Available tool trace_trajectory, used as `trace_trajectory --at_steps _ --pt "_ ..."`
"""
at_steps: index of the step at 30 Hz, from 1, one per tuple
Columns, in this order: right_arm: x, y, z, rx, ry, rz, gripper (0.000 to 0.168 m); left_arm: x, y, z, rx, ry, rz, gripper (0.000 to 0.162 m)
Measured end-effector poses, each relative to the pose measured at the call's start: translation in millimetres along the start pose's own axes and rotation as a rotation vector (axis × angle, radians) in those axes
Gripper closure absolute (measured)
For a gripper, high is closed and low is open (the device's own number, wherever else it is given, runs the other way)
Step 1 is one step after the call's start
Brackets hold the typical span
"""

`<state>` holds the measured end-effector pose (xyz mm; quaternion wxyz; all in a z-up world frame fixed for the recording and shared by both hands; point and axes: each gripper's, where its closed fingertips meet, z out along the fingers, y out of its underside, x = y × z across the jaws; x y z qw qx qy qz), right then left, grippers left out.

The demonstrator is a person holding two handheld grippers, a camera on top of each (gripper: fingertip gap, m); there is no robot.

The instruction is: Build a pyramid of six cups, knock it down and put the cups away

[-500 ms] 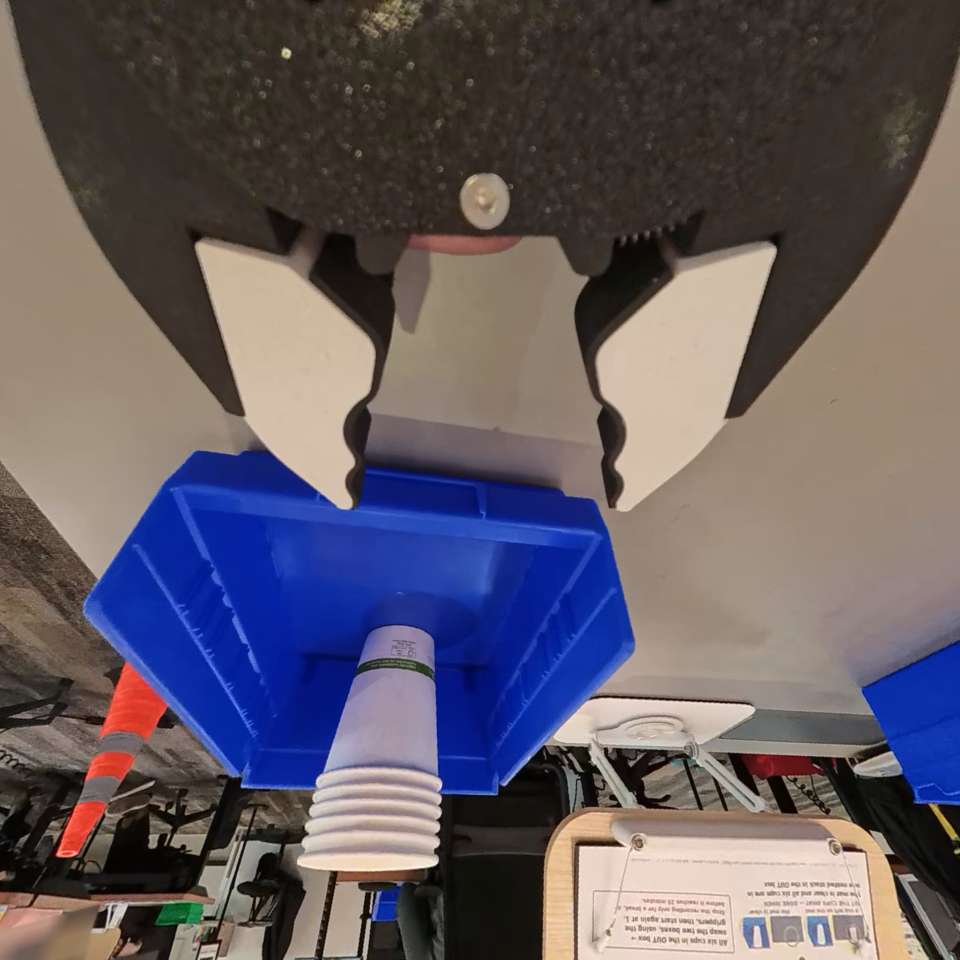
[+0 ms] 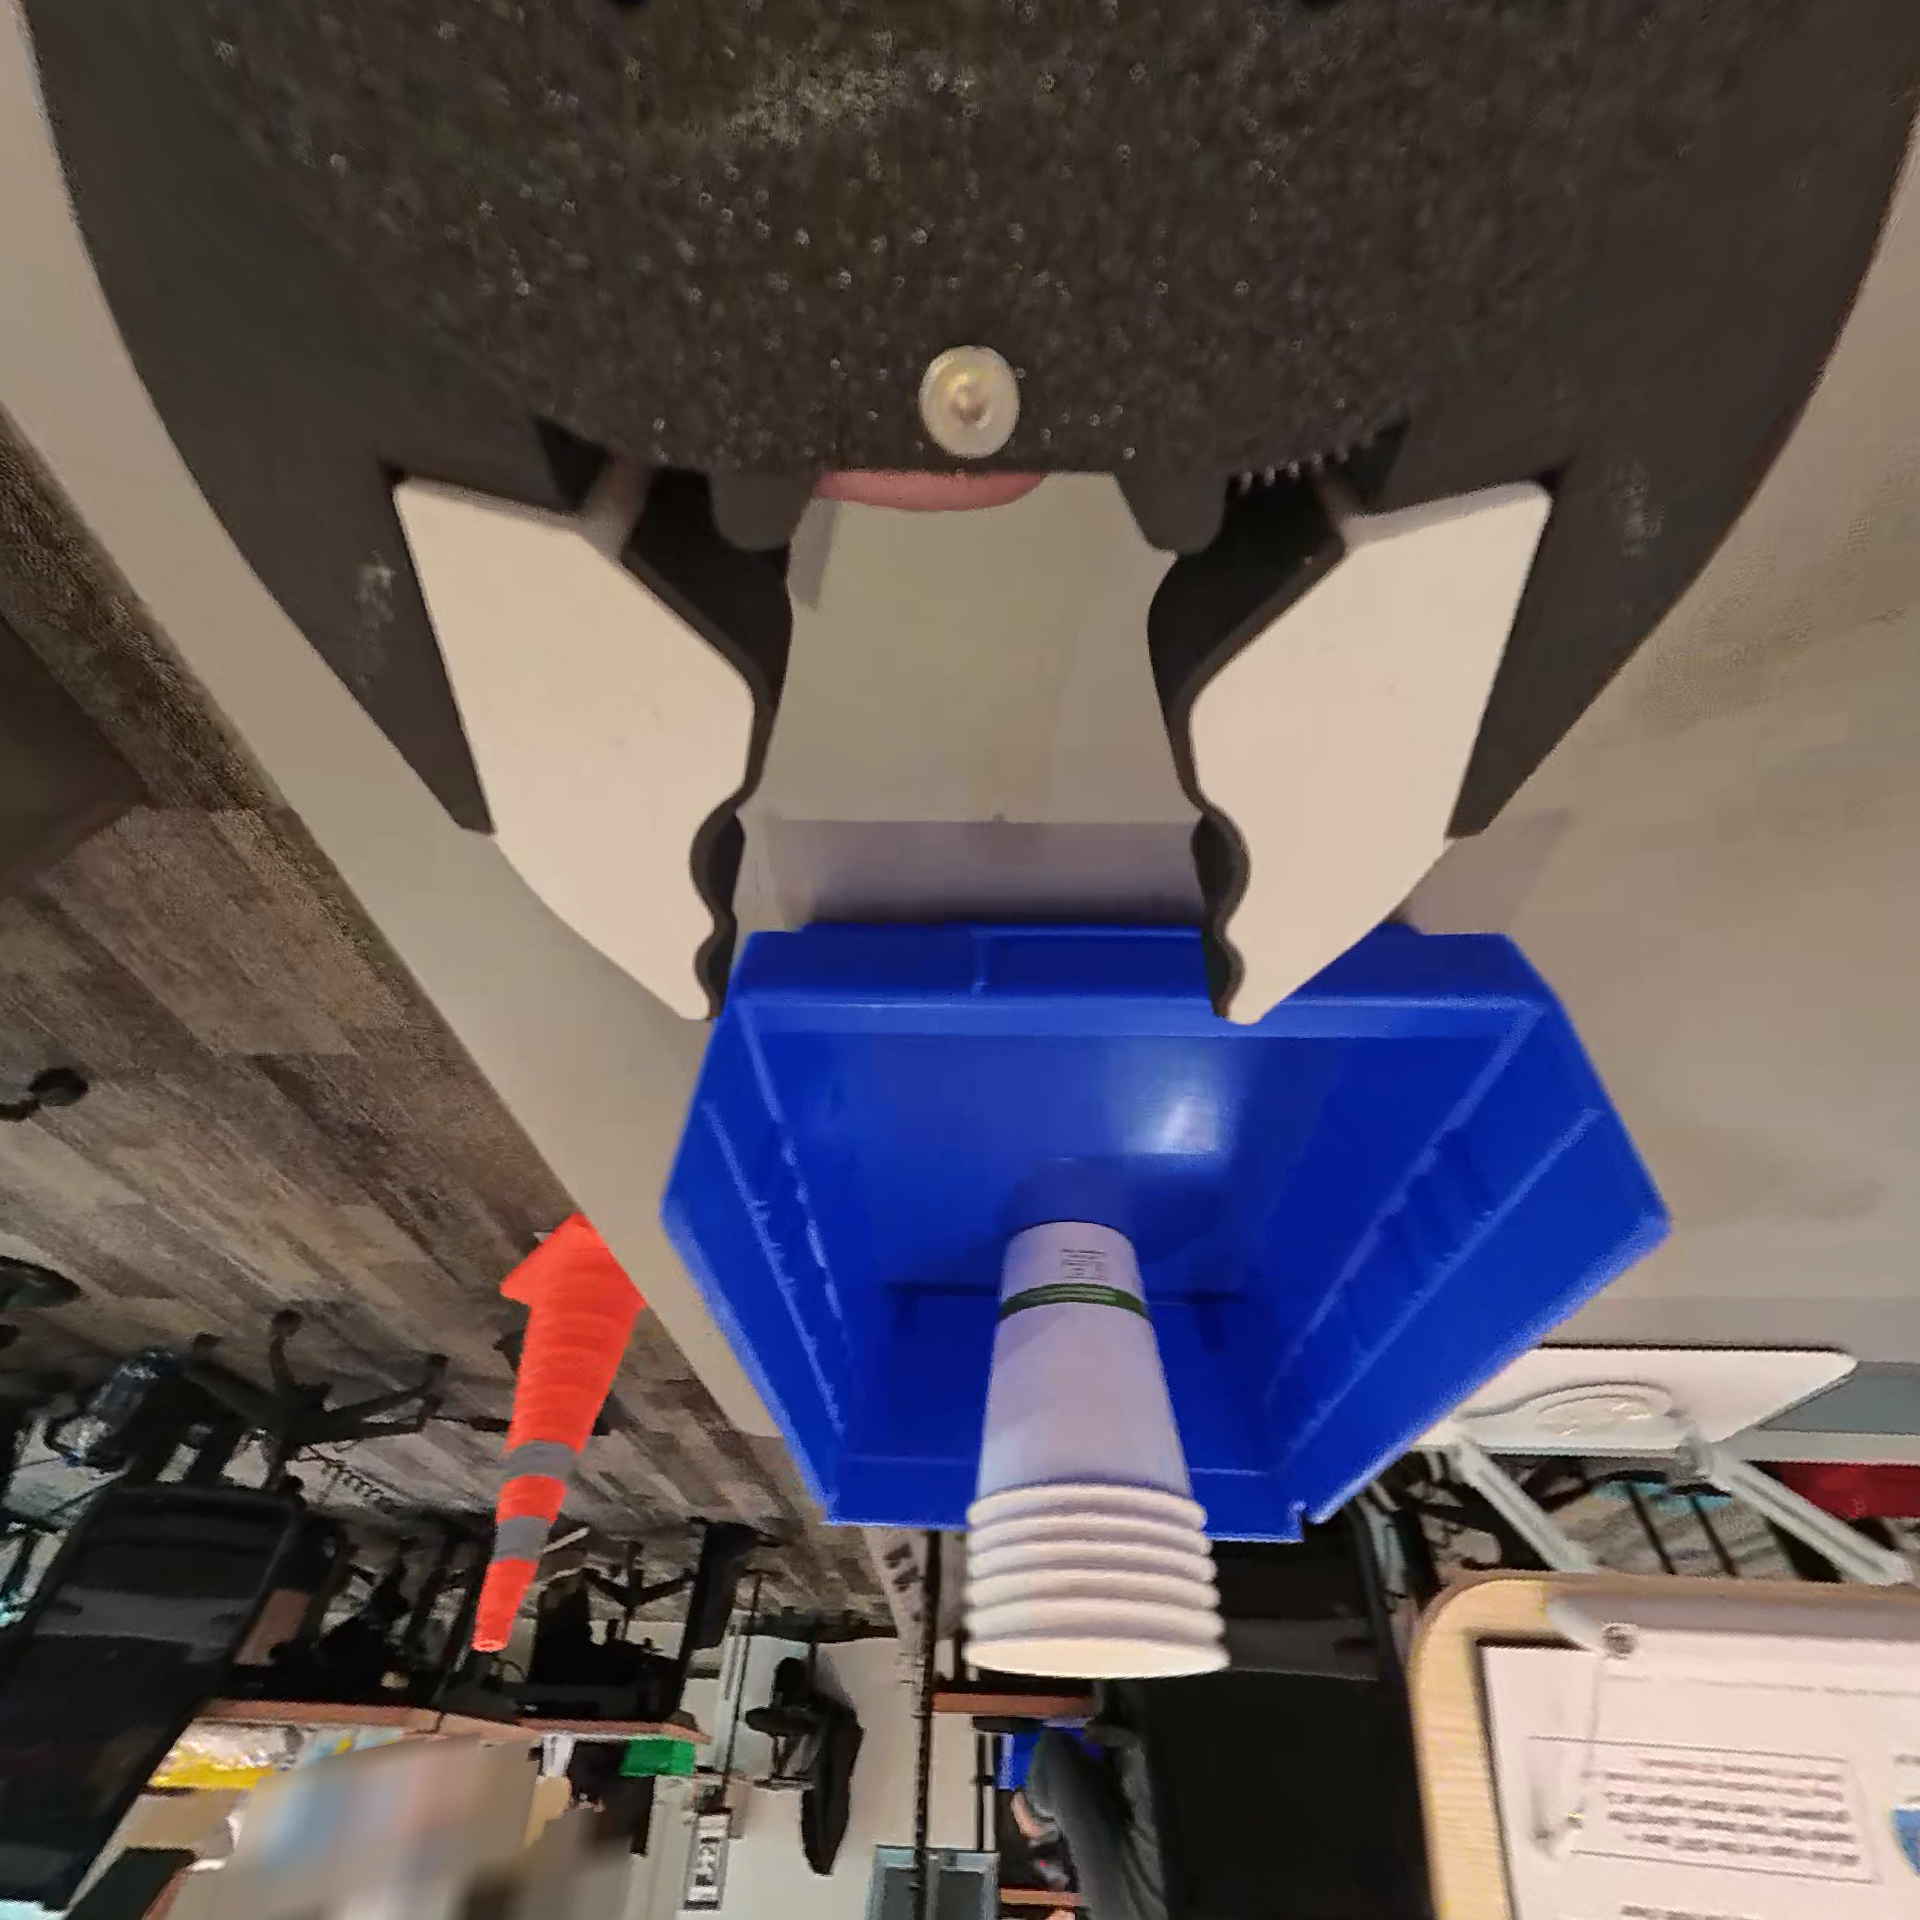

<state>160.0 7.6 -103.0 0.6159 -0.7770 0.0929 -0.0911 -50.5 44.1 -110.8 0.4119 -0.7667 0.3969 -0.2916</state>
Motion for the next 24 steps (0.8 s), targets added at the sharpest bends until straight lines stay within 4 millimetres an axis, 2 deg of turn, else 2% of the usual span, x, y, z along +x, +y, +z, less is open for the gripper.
trace_trajectory --at_steps 2,4,6,8,9,10,12,15,18,22,24 --pt "12.7 1.2 -0.6 0.004 0.032 0.004 0.083 19.0 -23.0 49.5 0.000 -0.027 0.009 0.076" --pt "21.1 6.1 -0.4 -0.018 0.047 0.011 0.083 20.0 -40.6 90.4 -0.008 -0.101 0.029 0.076" --pt "26.9 11.7 -0.4 -0.043 0.053 0.024 0.084 18.8 -51.9 117.5 -0.026 -0.139 0.023 0.082" --pt "28.1 15.8 -0.1 -0.070 0.043 0.049 0.084 8.7 -62.3 128.6 -0.022 -0.209 -0.003 0.090" --pt "27.6 17.4 0.7 -0.081 0.037 0.061 0.085 3.2 -65.0 130.3 -0.022 -0.233 -0.009 0.106" --pt "27.1 19.5 1.9 -0.095 0.035 0.073 0.087 -2.4 -66.2 130.6 -0.017 -0.247 -0.020 0.135" --pt "23.9 21.7 6.2 -0.115 0.031 0.101 0.096 -11.1 -65.0 129.4 -0.007 -0.272 -0.063 0.141" --pt "22.5 28.1 14.0 -0.159 0.063 0.156 0.097 -34.4 -60.6 115.0 0.014 -0.404 -0.056 0.156" --pt "31.3 29.3 14.0 -0.166 0.147 0.186 0.100 -44.8 -52.3 97.0 0.045 -0.408 -0.096 0.157" --pt "6.3 30.4 19.0 -0.171 0.053 0.276 0.107 -43.0 -42.1 79.1 0.029 -0.401 -0.069 0.158" --pt "-6.2 30.2 22.4 -0.180 0.034 0.272 0.124 -39.5 -37.2 71.2 0.025 -0.394 -0.055 0.158"
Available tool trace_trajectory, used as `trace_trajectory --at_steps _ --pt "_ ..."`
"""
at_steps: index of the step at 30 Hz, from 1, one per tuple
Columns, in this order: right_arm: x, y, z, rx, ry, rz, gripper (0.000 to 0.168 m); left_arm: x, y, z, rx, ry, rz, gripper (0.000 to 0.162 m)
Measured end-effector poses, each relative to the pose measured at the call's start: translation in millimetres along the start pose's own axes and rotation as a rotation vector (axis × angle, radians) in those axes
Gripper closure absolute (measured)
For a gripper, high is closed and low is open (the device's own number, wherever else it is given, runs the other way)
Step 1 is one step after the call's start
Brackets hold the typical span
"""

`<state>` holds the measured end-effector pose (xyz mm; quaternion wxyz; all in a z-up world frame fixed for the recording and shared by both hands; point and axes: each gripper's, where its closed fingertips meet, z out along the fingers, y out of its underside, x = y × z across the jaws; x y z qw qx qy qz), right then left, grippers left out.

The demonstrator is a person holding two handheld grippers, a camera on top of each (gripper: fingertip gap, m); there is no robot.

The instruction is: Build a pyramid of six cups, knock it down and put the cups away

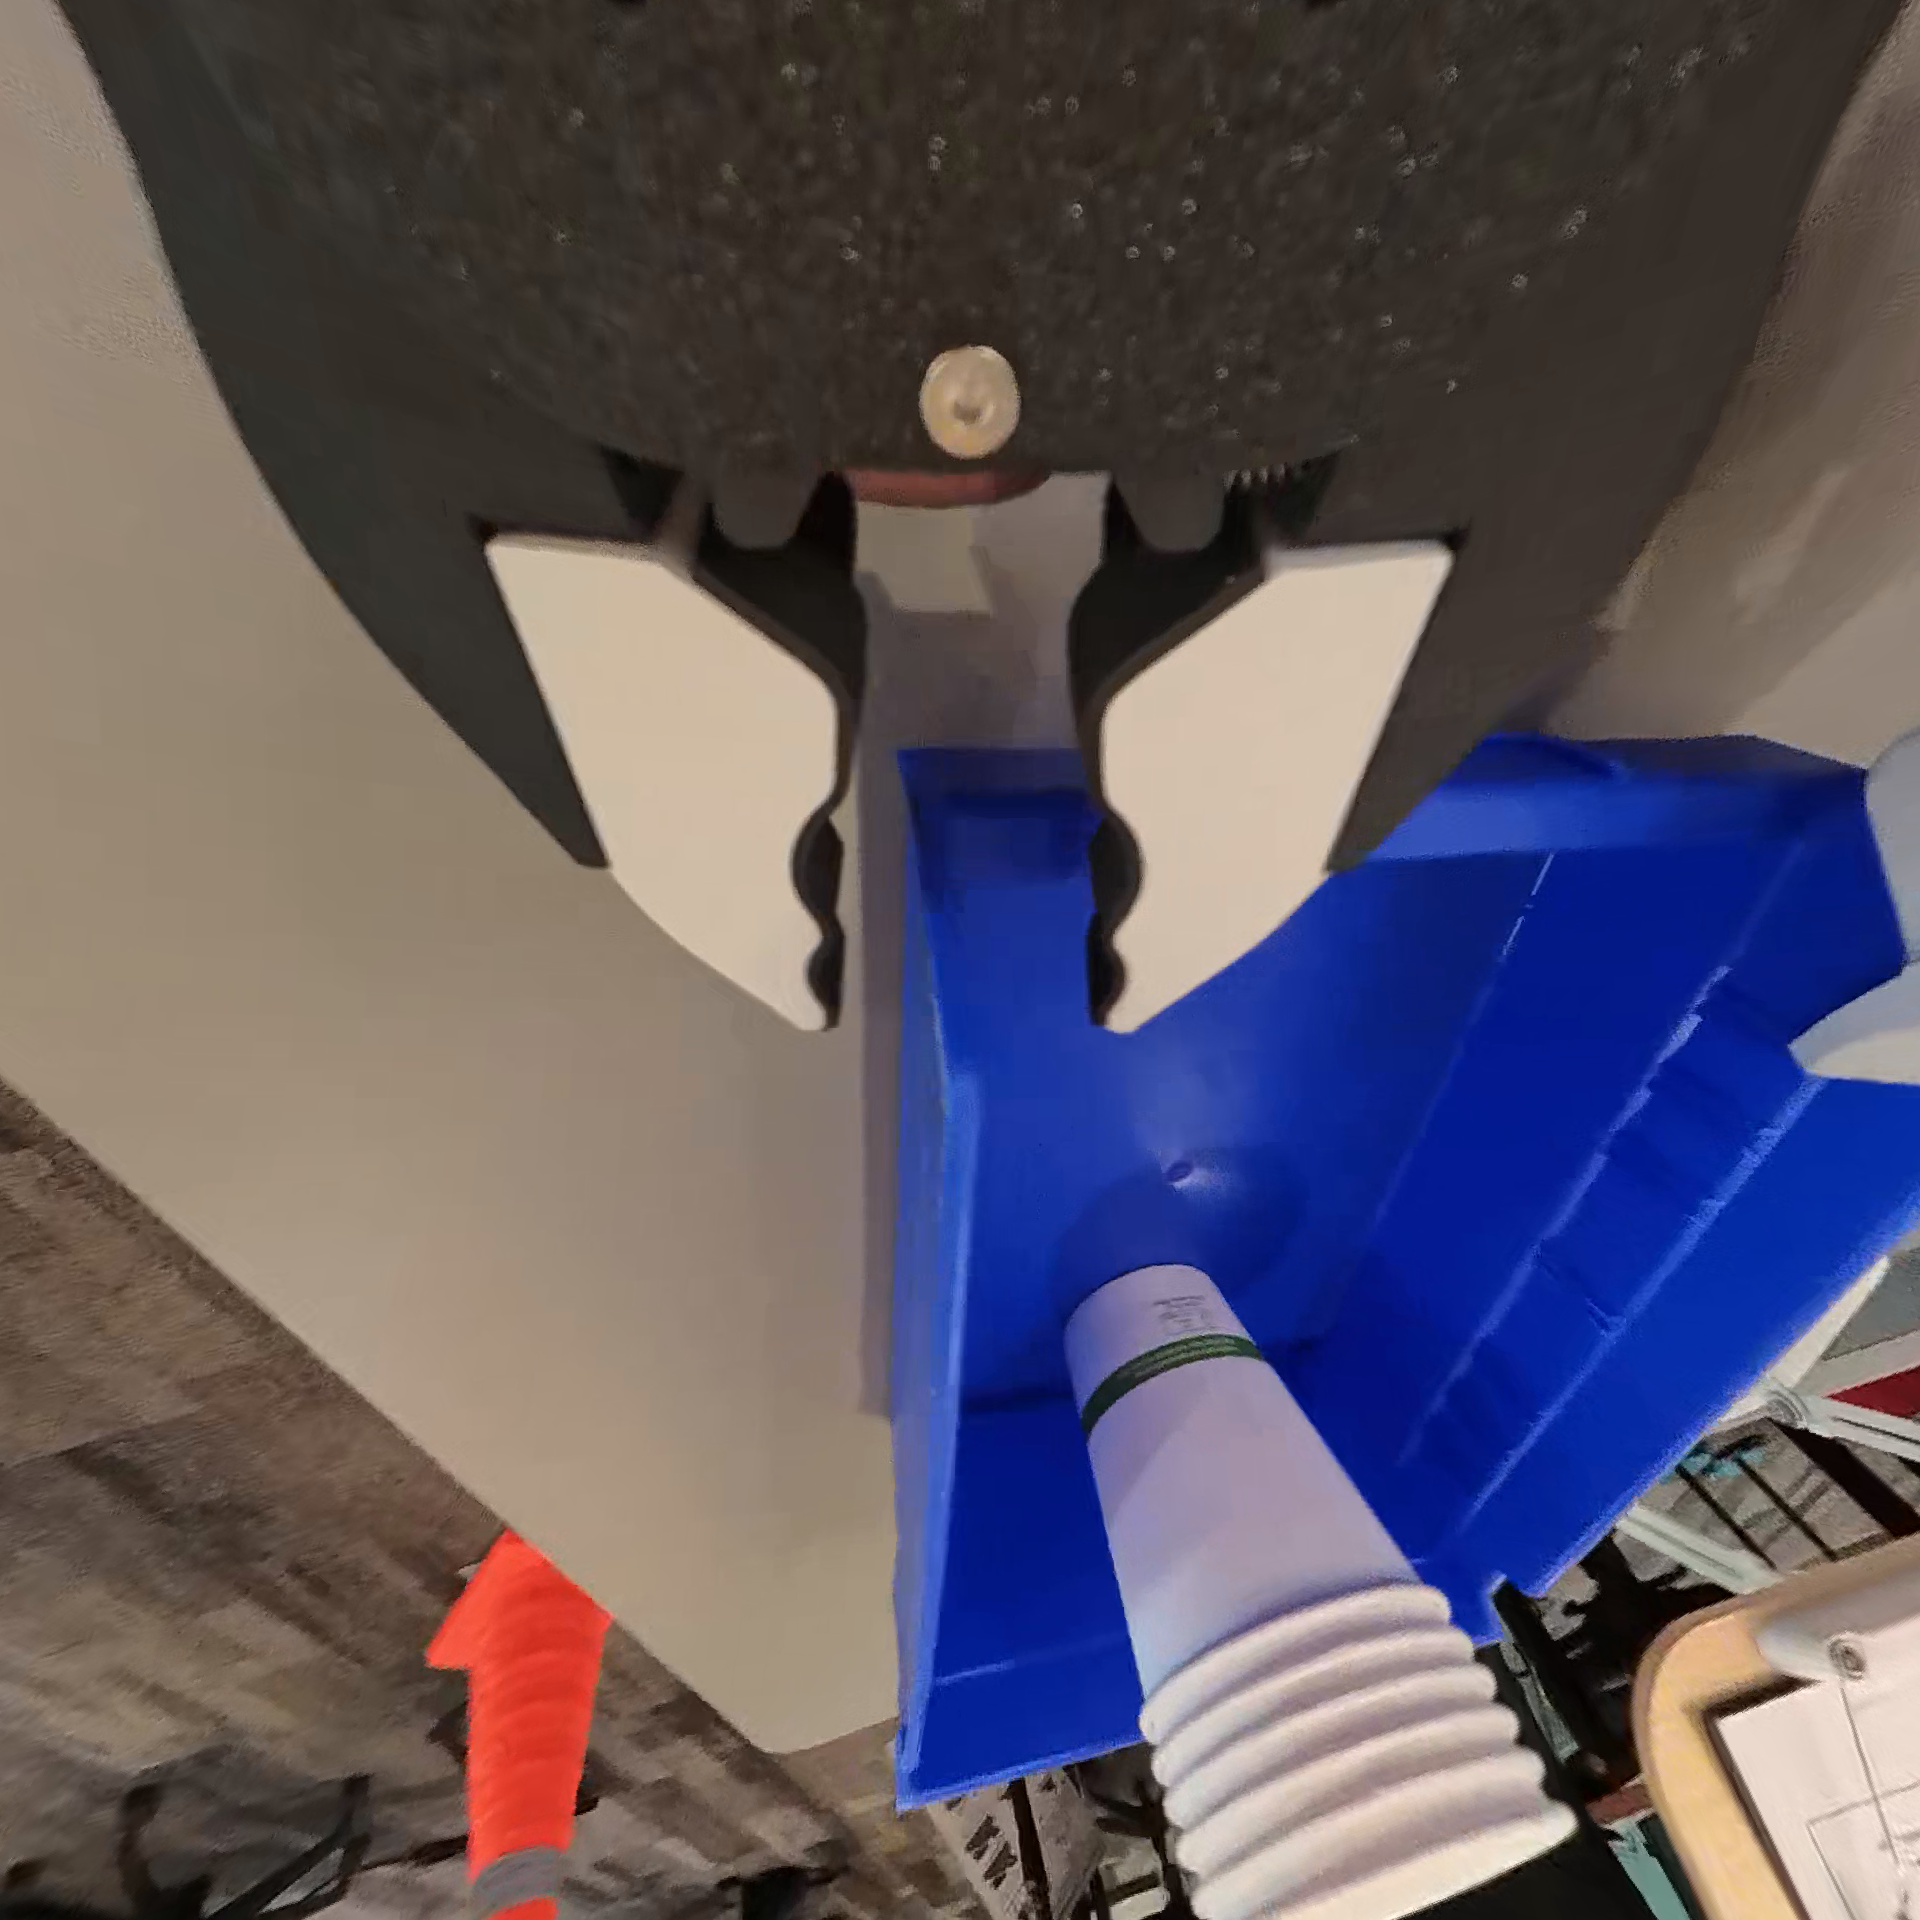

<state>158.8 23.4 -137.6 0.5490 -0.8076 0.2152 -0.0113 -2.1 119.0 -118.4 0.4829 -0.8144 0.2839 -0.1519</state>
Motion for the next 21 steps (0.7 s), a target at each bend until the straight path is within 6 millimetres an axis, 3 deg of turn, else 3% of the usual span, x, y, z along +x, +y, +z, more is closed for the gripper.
trace_trajectory --at_steps 4,6,9,16,18,21 --pt "-15.6 -7.9 -1.8 0.041 0.021 0.009 0.165 -12.3 10.4 -19.6 0.015 -0.020 0.016 0.157" --pt "-37.1 -7.0 -2.1 0.026 -0.006 -0.006 0.165 -29.8 14.7 -30.1 0.040 -0.051 0.012 0.157" --pt "-88.1 -5.9 -7.2 0.015 -0.036 -0.017 0.165 -72.2 18.2 -52.3 0.075 -0.110 -0.026 0.158" --pt "-237.7 11.7 4.0 0.041 -0.229 -0.085 0.166 -205.4 24.1 -125.6 0.150 -0.320 -0.109 0.158" --pt "-268.3 21.5 9.1 0.032 -0.264 -0.110 0.166 -235.2 29.9 -138.4 0.149 -0.371 -0.126 0.158" --pt "-291.5 38.0 13.5 0.018 -0.273 -0.163 0.166 -261.9 44.5 -143.8 0.126 -0.404 -0.128 0.158"
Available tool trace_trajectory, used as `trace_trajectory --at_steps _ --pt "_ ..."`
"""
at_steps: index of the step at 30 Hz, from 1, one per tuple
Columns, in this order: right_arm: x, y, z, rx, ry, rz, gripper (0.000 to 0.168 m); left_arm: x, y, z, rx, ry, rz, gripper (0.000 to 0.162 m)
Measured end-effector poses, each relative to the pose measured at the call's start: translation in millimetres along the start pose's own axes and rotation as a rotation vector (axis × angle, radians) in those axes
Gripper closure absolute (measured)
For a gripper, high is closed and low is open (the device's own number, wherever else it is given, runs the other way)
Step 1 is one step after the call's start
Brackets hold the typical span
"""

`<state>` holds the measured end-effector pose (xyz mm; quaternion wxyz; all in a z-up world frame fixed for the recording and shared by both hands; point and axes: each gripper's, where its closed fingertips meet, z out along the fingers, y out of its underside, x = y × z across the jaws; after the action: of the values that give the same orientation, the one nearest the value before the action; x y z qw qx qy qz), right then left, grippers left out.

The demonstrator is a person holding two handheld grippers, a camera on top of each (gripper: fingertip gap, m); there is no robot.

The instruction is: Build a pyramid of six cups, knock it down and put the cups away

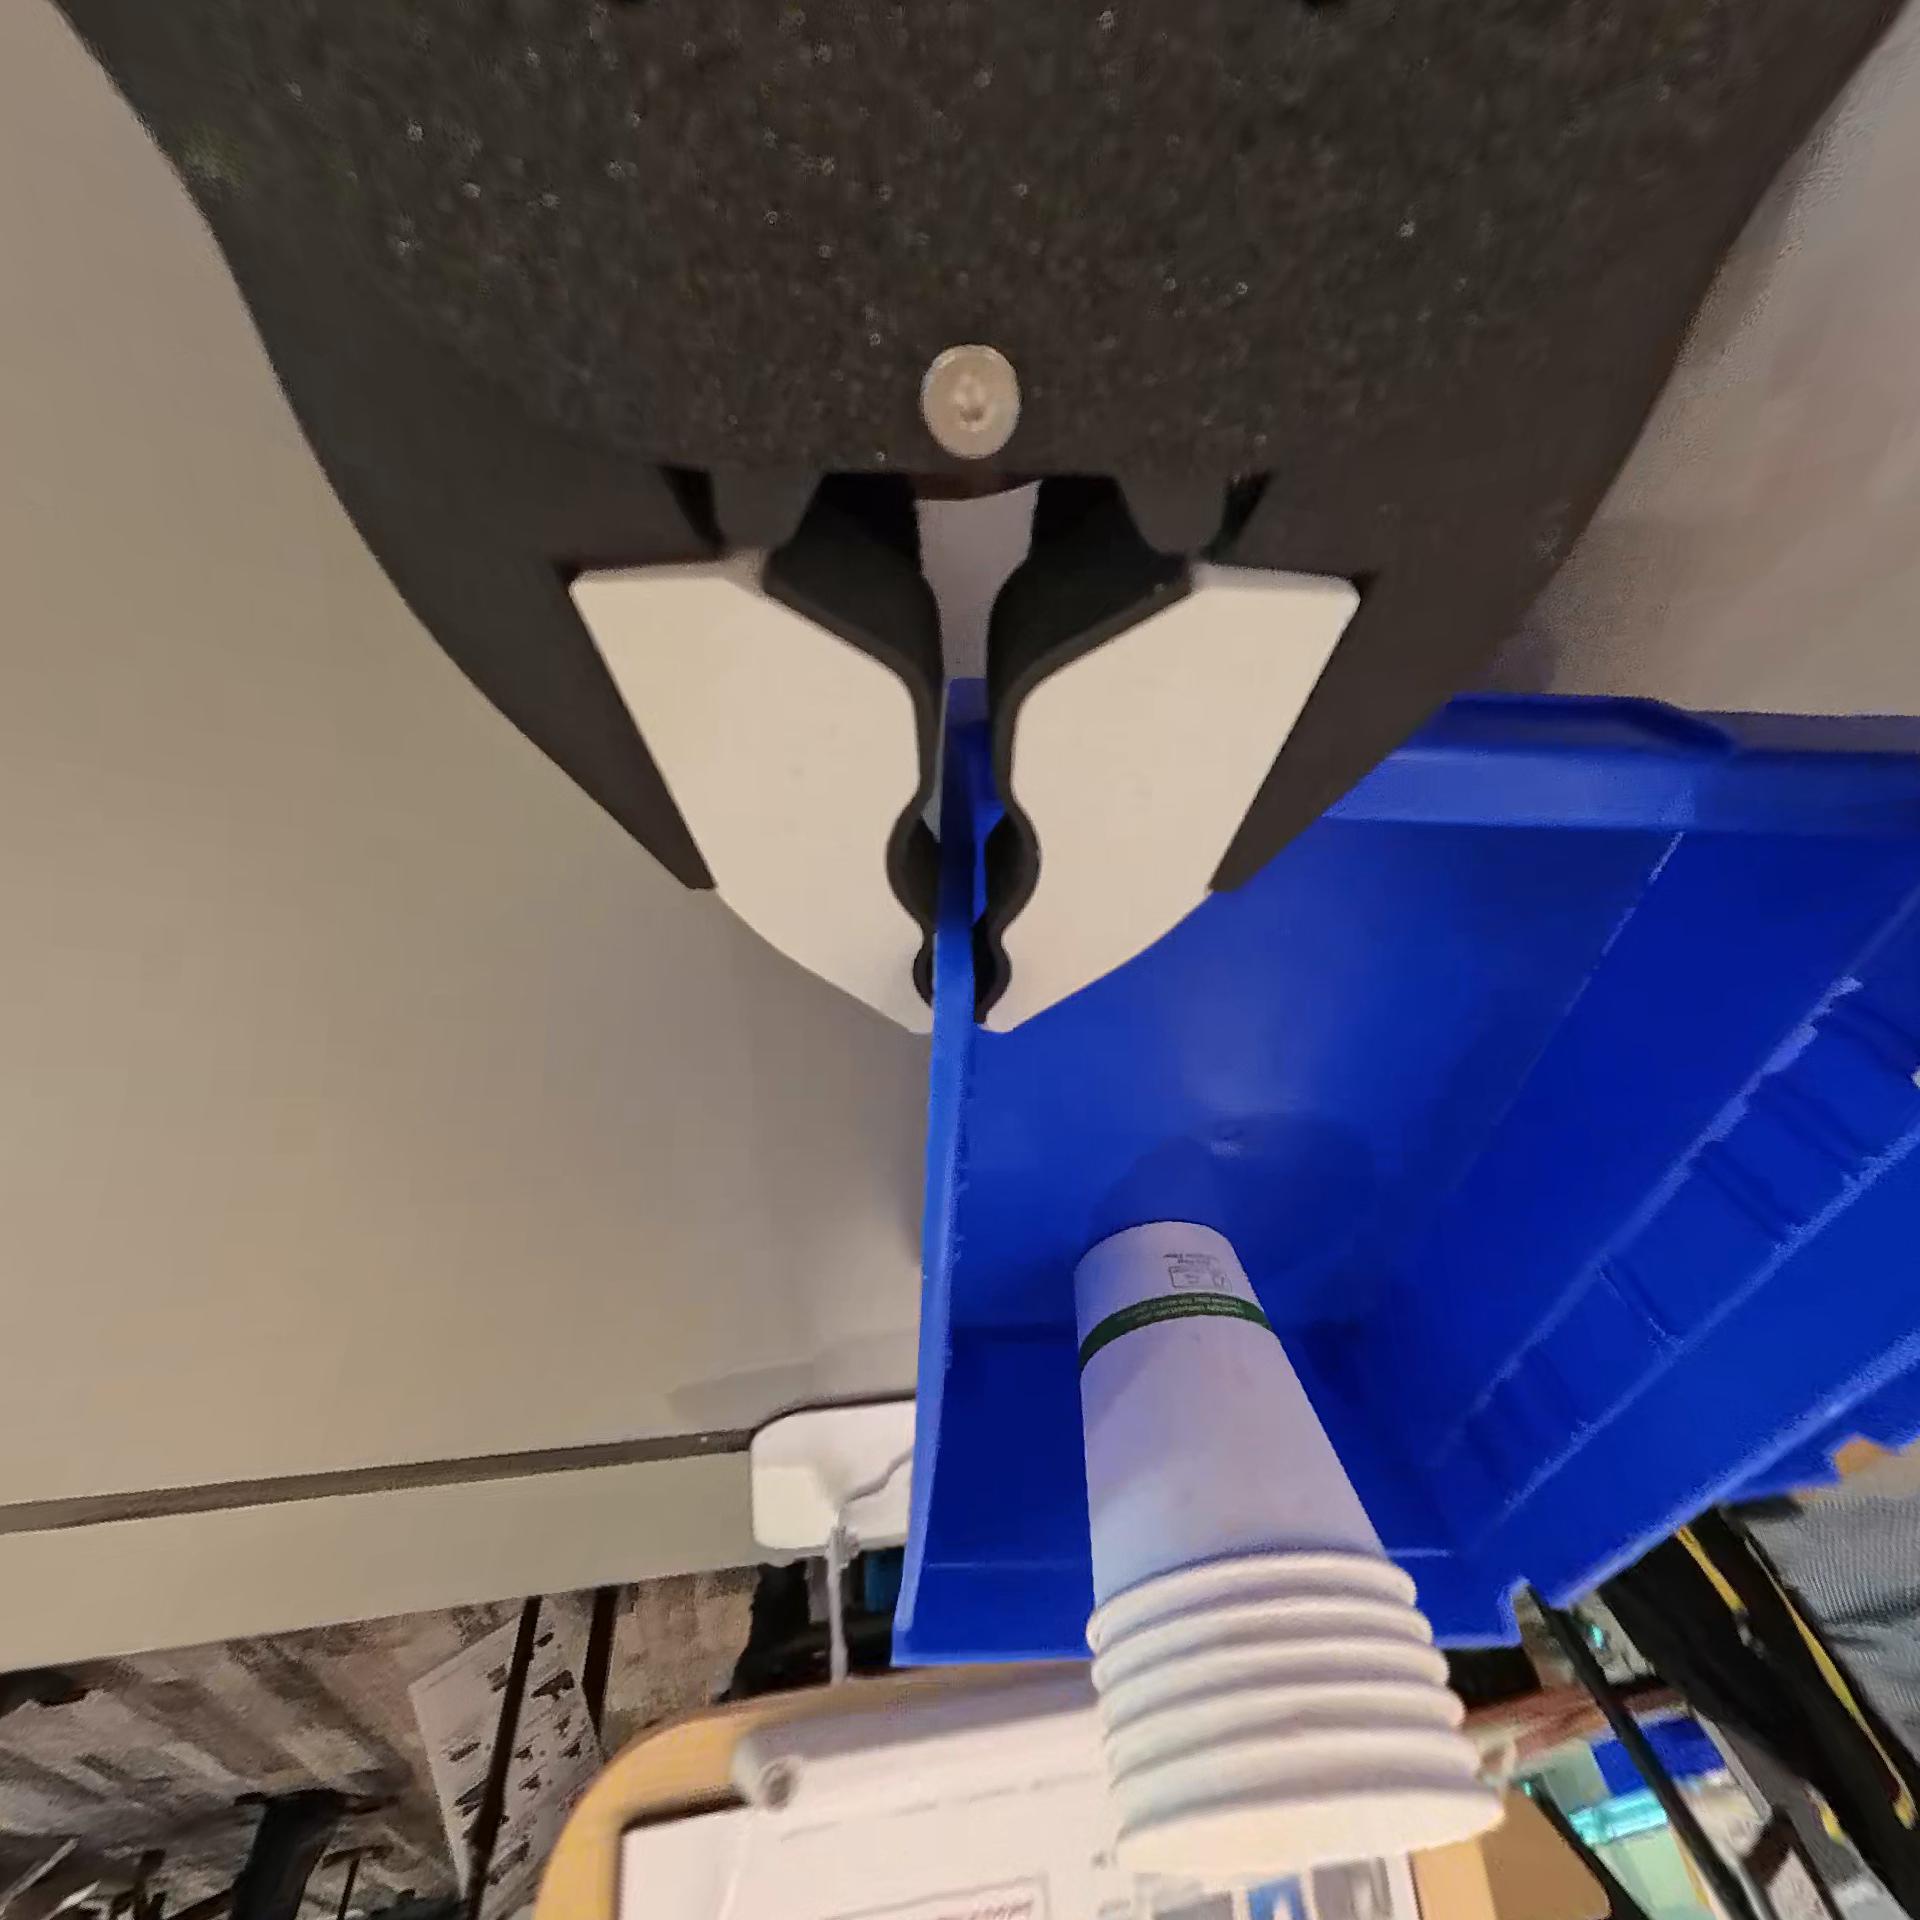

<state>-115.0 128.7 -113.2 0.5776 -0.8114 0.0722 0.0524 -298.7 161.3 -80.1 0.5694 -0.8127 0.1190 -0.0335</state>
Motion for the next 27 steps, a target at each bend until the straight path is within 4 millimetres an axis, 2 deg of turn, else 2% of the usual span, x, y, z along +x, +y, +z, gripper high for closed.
trace_trajectory --at_steps 3,5,6,7,8,10,11,12,14,16,17,18,19,21,25,27 --pt "-4.5 12.6 5.9 -0.004 0.009 -0.035 0.165 -8.8 21.2 8.6 -0.042 0.016 -0.007 0.158" --pt "-7.3 7.8 4.5 0.024 -0.003 -0.091 0.151 -5.7 34.3 12.6 -0.049 0.073 0.003 0.156" --pt "-7.9 3.0 -0.3 0.047 -0.007 -0.130 0.140 2.4 35.0 9.1 -0.032 0.155 0.005 0.140" --pt "-8.2 -2.6 -8.7 0.075 -0.014 -0.170 0.127 6.6 33.4 2.6 -0.027 0.214 0.008 0.109" --pt "-12.7 -6.2 -19.7 0.104 -0.055 -0.228 0.117 1.9 28.6 -5.8 -0.022 0.224 0.001 0.087" --pt "-29.4 -7.9 -49.4 0.165 -0.199 -0.345 0.104 -14.1 8.7 -32.4 0.031 0.280 -0.078 0.082" --pt "-37.5 -11.6 -65.5 0.229 -0.257 -0.373 0.106 -30.3 -1.0 -45.5 0.067 0.290 -0.109 0.084" --pt "-49.1 -13.2 -79.9 0.284 -0.329 -0.402 0.109 -55.6 -8.0 -53.6 0.095 0.257 -0.128 0.090" --pt "-71.2 -8.6 -93.2 0.315 -0.419 -0.434 0.108 -123.0 -17.9 -54.2 0.132 0.147 -0.160 0.095" --pt "-94.4 11.2 -94.8 0.208 -0.503 -0.429 0.109 -199.5 -16.5 -33.2 0.092 0.017 -0.146 0.100" --pt "-106.0 20.4 -96.1 0.158 -0.546 -0.407 0.105 -234.6 -10.1 -19.4 0.040 -0.051 -0.143 0.091" --pt "-116.3 28.1 -98.0 0.121 -0.583 -0.388 0.104 -259.0 -2.8 -6.0 -0.011 -0.074 -0.154 0.086" --pt "-124.4 35.2 -99.4 0.091 -0.607 -0.374 0.103 -272.5 3.8 6.5 -0.049 -0.058 -0.177 0.088" --pt "-135.7 50.1 -102.4 0.015 -0.634 -0.343 0.105 -284.6 10.5 26.9 -0.049 -0.020 -0.203 0.096" --pt "-159.7 72.8 -110.3 -0.119 -0.718 -0.250 0.106 -278.9 32.7 59.4 -0.123 0.016 -0.140 0.099" --pt "-166.2 81.1 -110.9 -0.142 -0.727 -0.244 0.105 -284.7 42.7 68.7 -0.174 -0.065 -0.078 0.115"
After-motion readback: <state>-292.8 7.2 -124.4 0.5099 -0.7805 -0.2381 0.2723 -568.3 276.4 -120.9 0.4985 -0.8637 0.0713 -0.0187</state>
